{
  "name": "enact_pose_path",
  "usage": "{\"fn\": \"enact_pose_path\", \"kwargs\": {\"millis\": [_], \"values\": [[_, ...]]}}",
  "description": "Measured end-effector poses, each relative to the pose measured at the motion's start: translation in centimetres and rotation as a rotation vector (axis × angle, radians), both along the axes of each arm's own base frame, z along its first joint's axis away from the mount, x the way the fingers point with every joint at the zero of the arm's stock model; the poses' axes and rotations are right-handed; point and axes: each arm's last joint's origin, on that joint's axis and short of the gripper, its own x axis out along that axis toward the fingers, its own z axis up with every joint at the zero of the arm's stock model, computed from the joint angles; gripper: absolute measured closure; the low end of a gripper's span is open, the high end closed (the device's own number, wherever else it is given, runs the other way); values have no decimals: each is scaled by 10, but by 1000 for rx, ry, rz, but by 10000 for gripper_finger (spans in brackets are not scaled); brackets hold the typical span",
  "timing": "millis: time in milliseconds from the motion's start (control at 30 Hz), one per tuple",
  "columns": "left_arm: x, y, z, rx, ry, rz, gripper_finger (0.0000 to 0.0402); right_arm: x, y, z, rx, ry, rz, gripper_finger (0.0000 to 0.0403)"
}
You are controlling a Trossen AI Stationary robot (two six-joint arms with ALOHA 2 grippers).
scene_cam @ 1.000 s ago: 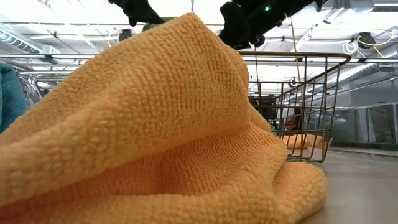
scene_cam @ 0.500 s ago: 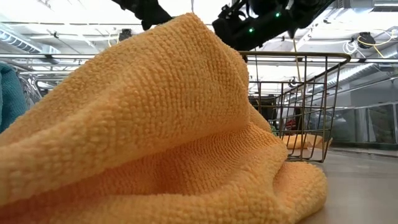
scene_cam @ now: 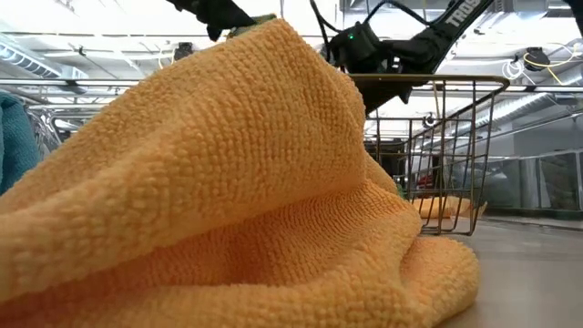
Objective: Sort microfiber towel by color & place in baskets
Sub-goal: Put the green microfiber towel into the wire basket
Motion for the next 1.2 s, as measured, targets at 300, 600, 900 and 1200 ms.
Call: {"fn": "enact_pose_path", "kwargs": {"millis": [300, 600, 900, 1200], "values": [[-42, 4, 33, 81, -168, 123, 399, -3, -6, 0, 19, 8, -27, 399], [-52, -2, 35, 31, -171, 107, 397, -8, -5, 15, 68, -58, -58, 360], [-48, -9, 34, -1, -165, 48, 391, -36, -31, 40, 98, -64, -181, 285], [-43, -18, 34, -5, -165, -4, 388, -61, -57, 31, 239, 66, -160, 199]]}}
